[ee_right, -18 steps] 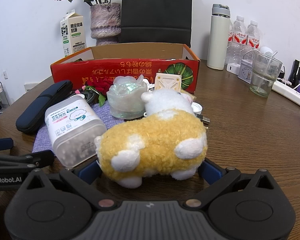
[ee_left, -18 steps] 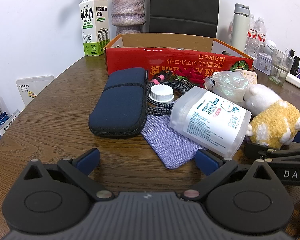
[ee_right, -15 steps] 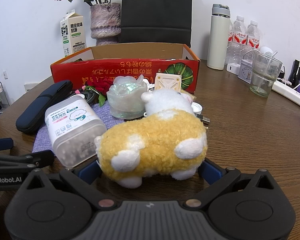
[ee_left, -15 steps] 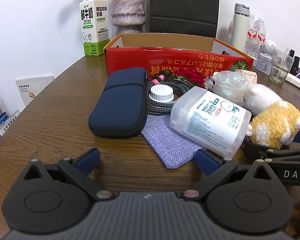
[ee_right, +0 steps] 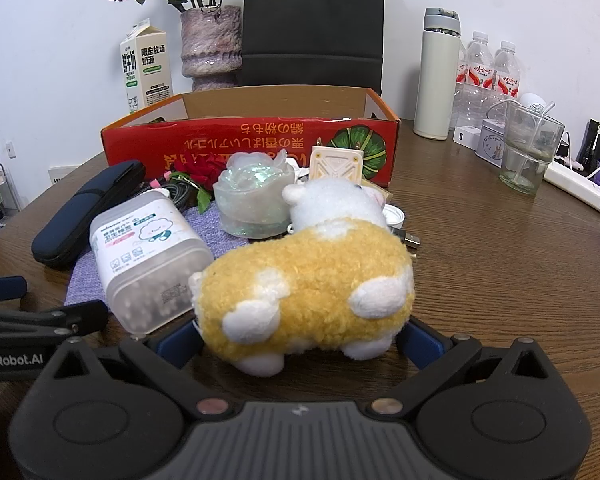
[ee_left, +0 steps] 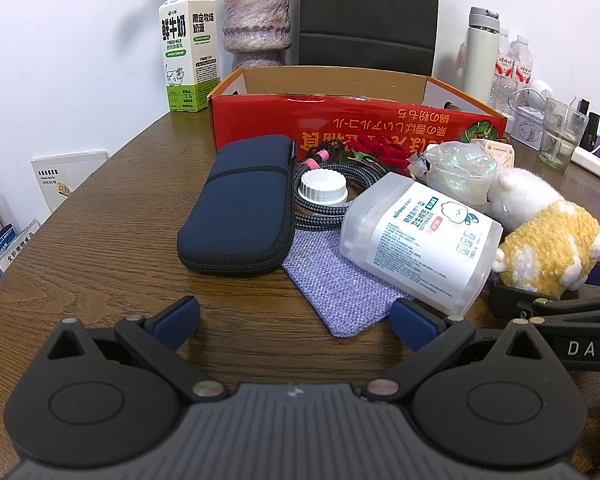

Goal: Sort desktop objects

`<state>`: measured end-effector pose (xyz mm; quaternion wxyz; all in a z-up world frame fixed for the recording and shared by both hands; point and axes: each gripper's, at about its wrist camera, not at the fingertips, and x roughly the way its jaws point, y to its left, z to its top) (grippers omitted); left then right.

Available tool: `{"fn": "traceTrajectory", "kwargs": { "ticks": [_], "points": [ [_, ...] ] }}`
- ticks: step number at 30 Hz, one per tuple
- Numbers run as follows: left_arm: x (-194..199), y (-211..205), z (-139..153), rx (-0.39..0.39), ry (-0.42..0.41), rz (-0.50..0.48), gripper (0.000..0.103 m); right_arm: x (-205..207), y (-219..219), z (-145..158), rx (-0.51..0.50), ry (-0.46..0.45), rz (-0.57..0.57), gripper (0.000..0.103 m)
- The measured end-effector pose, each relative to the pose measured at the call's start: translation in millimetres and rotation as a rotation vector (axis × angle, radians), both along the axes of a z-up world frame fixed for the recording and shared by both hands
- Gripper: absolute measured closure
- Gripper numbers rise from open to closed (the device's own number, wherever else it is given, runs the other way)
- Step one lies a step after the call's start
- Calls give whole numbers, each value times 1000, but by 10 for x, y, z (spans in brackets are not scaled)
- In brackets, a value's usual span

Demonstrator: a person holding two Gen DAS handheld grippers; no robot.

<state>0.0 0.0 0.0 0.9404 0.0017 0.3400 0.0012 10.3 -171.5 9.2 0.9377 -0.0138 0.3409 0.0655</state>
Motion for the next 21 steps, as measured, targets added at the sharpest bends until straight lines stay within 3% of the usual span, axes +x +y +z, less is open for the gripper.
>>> {"fn": "traceTrajectory", "kwargs": {
  "ticks": [19,21],
  "points": [
    [-41,8,30,27,1,-34,0,-51,9,-6,-2,-2,4,0],
    [-147,14,115,34,-53,-58,0,-73,-19,11,4,10,11,0]
  ]
}}
